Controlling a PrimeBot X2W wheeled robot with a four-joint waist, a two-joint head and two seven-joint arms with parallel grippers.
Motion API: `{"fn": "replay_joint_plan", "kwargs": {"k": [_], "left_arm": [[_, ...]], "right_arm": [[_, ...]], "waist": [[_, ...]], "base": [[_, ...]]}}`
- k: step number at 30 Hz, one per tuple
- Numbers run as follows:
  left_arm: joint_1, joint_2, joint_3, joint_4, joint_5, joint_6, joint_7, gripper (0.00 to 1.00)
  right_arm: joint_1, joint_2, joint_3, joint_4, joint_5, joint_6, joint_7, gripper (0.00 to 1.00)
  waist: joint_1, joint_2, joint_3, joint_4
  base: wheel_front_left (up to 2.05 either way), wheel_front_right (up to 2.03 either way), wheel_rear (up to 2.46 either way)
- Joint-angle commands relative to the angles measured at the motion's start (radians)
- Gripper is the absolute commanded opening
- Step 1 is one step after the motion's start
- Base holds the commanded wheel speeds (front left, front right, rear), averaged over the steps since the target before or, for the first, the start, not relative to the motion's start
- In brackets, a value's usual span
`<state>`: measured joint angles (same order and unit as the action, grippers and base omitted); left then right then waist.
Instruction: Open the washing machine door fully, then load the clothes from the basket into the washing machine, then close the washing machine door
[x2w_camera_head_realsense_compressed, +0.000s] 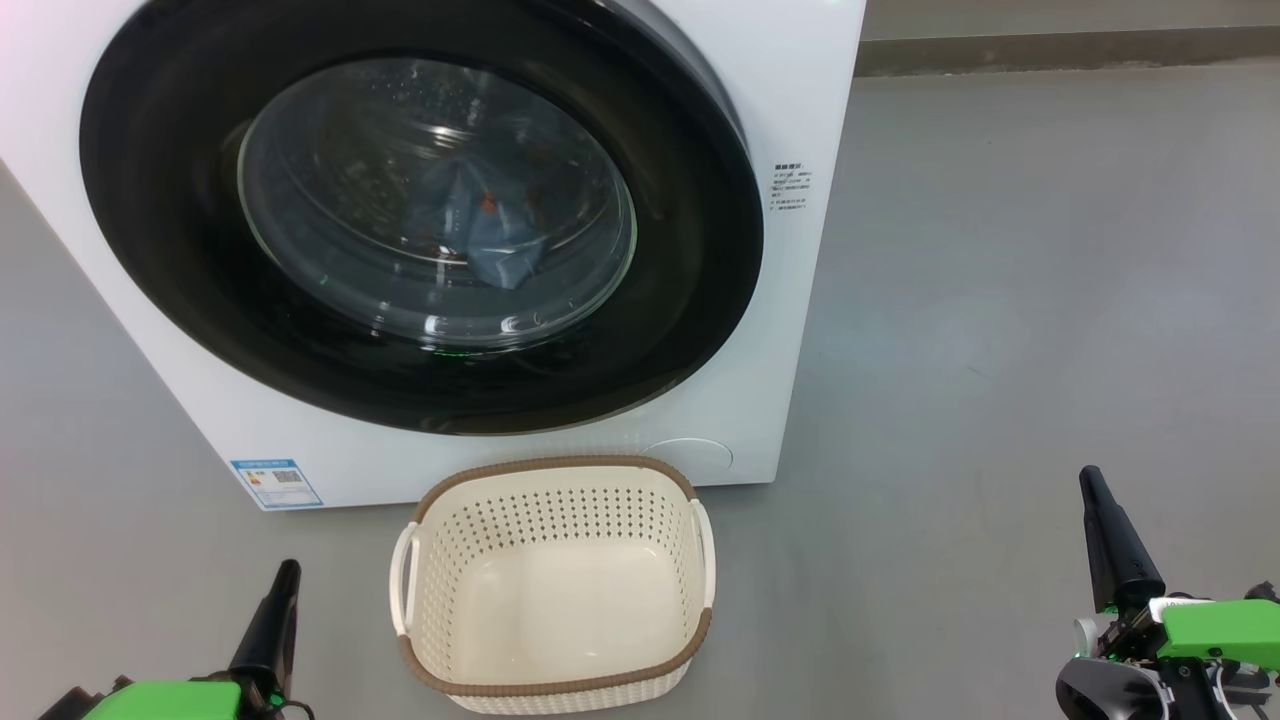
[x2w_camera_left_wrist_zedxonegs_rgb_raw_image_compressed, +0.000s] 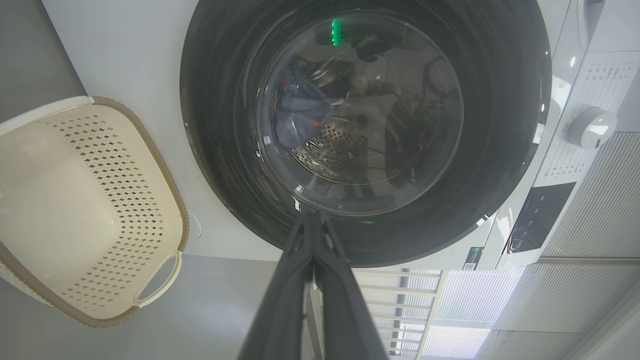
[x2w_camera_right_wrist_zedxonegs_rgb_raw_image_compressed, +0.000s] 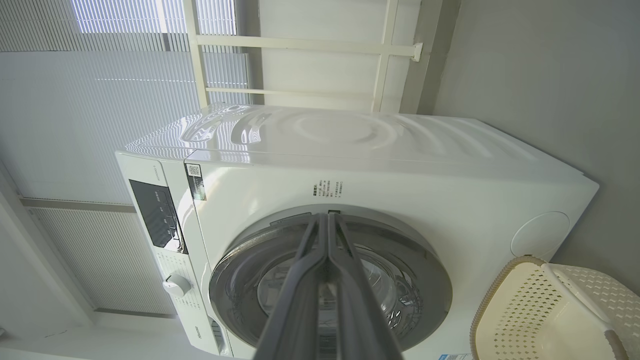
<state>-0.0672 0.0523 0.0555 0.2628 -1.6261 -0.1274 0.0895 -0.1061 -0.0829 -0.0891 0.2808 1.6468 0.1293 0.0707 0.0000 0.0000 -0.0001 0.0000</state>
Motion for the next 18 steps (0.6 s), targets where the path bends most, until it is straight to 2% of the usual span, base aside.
{"fn": "replay_joint_plan", "kwargs": {"k": [1, 18], "left_arm": [[-0.046, 0.015, 0.036, -0.017, -0.001, 0.001, 0.006, 0.0], [-0.046, 0.014, 0.038, -0.017, 0.0, 0.001, 0.007, 0.0]], "right_arm": [[-0.007, -0.001, 0.02, -0.032, 0.0, 0.001, 0.006, 0.0], [-0.007, 0.0, 0.018, -0.031, -0.002, 0.001, 0.008, 0.0]], "waist": [[0.0, 0.0, 0.0, 0.0], [0.0, 0.0, 0.0, 0.0]], "base": [[0.0, 0.0, 0.0], [0.0, 0.0, 0.0]]}}
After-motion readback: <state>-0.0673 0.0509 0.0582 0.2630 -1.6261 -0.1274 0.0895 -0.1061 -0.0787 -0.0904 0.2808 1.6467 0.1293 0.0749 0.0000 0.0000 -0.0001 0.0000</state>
